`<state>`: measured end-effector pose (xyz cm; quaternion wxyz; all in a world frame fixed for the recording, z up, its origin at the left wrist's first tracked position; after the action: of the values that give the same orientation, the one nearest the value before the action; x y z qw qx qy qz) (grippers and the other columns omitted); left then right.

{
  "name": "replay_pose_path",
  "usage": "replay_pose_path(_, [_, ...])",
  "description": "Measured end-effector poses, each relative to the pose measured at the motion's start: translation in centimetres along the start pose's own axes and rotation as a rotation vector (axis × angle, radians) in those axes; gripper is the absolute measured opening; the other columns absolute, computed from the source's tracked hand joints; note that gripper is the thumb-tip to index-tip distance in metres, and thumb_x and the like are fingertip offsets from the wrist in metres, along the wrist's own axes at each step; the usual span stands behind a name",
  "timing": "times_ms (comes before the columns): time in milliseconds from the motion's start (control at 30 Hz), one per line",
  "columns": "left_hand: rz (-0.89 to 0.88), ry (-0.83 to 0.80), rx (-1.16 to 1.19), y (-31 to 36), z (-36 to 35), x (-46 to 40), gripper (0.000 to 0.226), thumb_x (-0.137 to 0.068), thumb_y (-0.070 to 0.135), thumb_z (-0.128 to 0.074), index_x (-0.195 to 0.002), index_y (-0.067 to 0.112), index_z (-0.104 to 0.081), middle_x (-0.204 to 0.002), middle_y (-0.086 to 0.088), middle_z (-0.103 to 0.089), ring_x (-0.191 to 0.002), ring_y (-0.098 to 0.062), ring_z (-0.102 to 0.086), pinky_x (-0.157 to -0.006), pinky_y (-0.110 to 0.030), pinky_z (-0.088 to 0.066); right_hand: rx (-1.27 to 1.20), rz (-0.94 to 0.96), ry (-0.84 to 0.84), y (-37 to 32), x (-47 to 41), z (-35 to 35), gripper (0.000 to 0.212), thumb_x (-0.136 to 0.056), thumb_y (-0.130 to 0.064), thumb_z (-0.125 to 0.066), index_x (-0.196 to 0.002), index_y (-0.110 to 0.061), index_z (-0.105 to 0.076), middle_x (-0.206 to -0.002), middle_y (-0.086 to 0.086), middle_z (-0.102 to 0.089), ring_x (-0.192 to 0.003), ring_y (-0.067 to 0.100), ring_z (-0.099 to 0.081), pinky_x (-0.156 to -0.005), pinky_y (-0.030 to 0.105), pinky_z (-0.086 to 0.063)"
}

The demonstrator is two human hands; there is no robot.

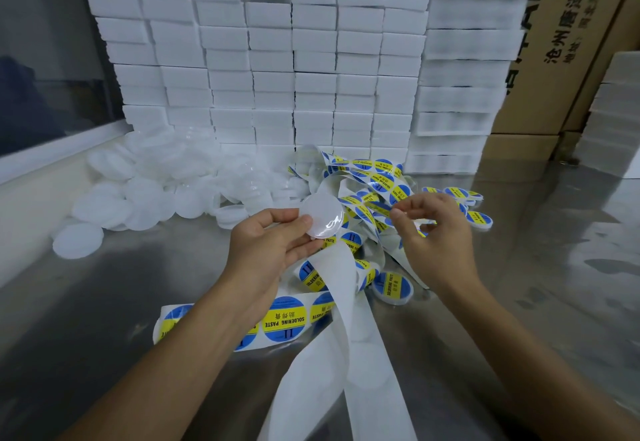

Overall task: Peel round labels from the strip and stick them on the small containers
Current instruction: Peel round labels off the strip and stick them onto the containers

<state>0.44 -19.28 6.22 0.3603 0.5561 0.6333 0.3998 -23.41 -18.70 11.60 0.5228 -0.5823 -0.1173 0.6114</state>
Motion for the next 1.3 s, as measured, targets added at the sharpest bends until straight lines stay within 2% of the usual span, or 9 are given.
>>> replay_pose_path(100, [-0.003, -0.008, 0.027, -0.1, 0.0, 0.0, 0.015, -0.081, 0.000, -0.071, -0.094, 0.001, -0.065, -0.085, -0.013, -0.076, -0.077, -0.027, -0.074, -0.069, -0.031, -0.061, -0.268, -0.102, -0.015, -0.1, 0.0, -0.1, 0.017, -0.087, -0.009, -0.071, -0.078, -0.023, -0.069, -0.072, -0.010, -0.070, -0.067, 0.003, -0.064, -0.065, 0.017, -0.051])
replay_pose_path(200, [-0.008, -0.027, 0.027, -0.1, -0.2, 0.0, 0.016, -0.079, 0.001, -0.072, -0.094, 0.001, -0.066, -0.082, -0.012, -0.076, -0.077, -0.026, -0.074, -0.069, -0.031, -0.061, -0.578, -0.305, -0.135, 0.2, 0.8, -2.0, 0.012, -0.085, -0.012, -0.072, -0.076, -0.019, -0.076, -0.068, -0.006, -0.071, -0.060, 0.004, -0.061, -0.063, 0.020, -0.050])
replay_pose_path(267, [-0.012, -0.041, 0.018, -0.2, -0.4, 0.0, 0.019, -0.076, 0.001, -0.073, -0.092, 0.001, -0.065, -0.077, -0.010, -0.075, -0.074, -0.025, -0.074, -0.067, -0.029, -0.060, -0.640, -0.369, -0.193, 0.1, 1.2, -3.0, 0.009, -0.083, -0.013, -0.074, -0.077, -0.019, -0.078, -0.069, -0.002, -0.070, -0.058, 0.006, -0.058, -0.065, 0.024, -0.048])
replay_pose_path(400, [-0.018, -0.074, 0.008, -0.1, -1.0, 0.1, 0.036, -0.060, 0.012, -0.078, -0.093, 0.001, -0.065, -0.079, -0.013, -0.075, -0.074, -0.026, -0.074, -0.065, -0.028, -0.059, -0.567, -0.335, -0.213, -0.5, 1.8, -3.2, 0.004, -0.082, -0.014, -0.076, -0.085, -0.015, -0.076, -0.072, -0.002, -0.074, -0.057, 0.005, -0.062, -0.058, 0.016, -0.050])
replay_pose_path(533, [-0.012, -0.099, -0.005, -0.2, -1.4, 0.3, 0.042, -0.058, 0.014, -0.078, -0.095, 0.001, -0.065, -0.087, -0.016, -0.075, -0.079, -0.029, -0.074, -0.065, -0.027, -0.059, -0.530, -0.277, -0.214, -1.1, 1.9, -3.1, 0.005, -0.082, -0.011, -0.075, -0.084, -0.015, -0.076, -0.074, -0.002, -0.076, -0.060, 0.001, -0.066, -0.056, 0.011, -0.048])
replay_pose_path(767, [-0.005, -0.126, -0.024, -0.2, -1.8, 0.6, 0.043, -0.059, 0.015, -0.077, -0.096, -0.001, -0.064, -0.086, -0.017, -0.075, -0.080, -0.029, -0.074, -0.063, -0.027, -0.059, -0.495, -0.258, -0.235, -1.5, 2.2, -3.3, 0.011, -0.081, -0.012, -0.076, -0.078, -0.022, -0.076, -0.079, 0.001, -0.077, -0.069, 0.013, -0.069, -0.055, 0.015, -0.050])
replay_pose_path(1067, [-0.007, -0.132, -0.043, -0.2, -1.9, 0.7, 0.044, -0.058, 0.016, -0.078, -0.097, -0.001, -0.065, -0.087, -0.016, -0.075, -0.080, -0.028, -0.074, -0.064, -0.027, -0.060, -0.493, -0.239, -0.237, -1.6, 2.1, -3.3, 0.015, -0.081, -0.010, -0.076, -0.075, -0.024, -0.076, -0.076, 0.000, -0.076, -0.064, 0.008, -0.068, -0.056, 0.016, -0.052])
replay_pose_path(1200, [-0.013, -0.131, -0.051, -0.1, -2.0, 0.8, 0.040, -0.059, 0.014, -0.077, -0.095, -0.001, -0.066, -0.085, -0.016, -0.075, -0.078, -0.028, -0.074, -0.061, -0.025, -0.059, -0.475, -0.215, -0.229, -1.6, 2.0, -3.3, 0.015, -0.080, -0.010, -0.077, -0.076, -0.024, -0.076, -0.078, -0.001, -0.077, -0.073, 0.012, -0.072, -0.065, 0.021, -0.059])
replay_pose_path(1300, [-0.018, -0.129, -0.060, 0.0, -2.0, 0.8, 0.039, -0.059, 0.015, -0.077, -0.094, 0.000, -0.066, -0.085, -0.016, -0.075, -0.078, -0.028, -0.074, -0.061, -0.024, -0.058, -0.463, -0.198, -0.225, -1.6, 2.0, -3.2, 0.014, -0.079, -0.011, -0.077, -0.077, -0.025, -0.076, -0.078, -0.002, -0.077, -0.074, 0.012, -0.072, -0.064, 0.019, -0.058])
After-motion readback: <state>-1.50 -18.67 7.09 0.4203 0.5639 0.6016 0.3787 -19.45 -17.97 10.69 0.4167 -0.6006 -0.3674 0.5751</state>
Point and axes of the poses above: each hand's wrist, its own x-axis away from the middle knuckle, its own z-axis out of the back of the hand, y = z × x, the point moved 10 cm from there along -x, towards the middle knuckle
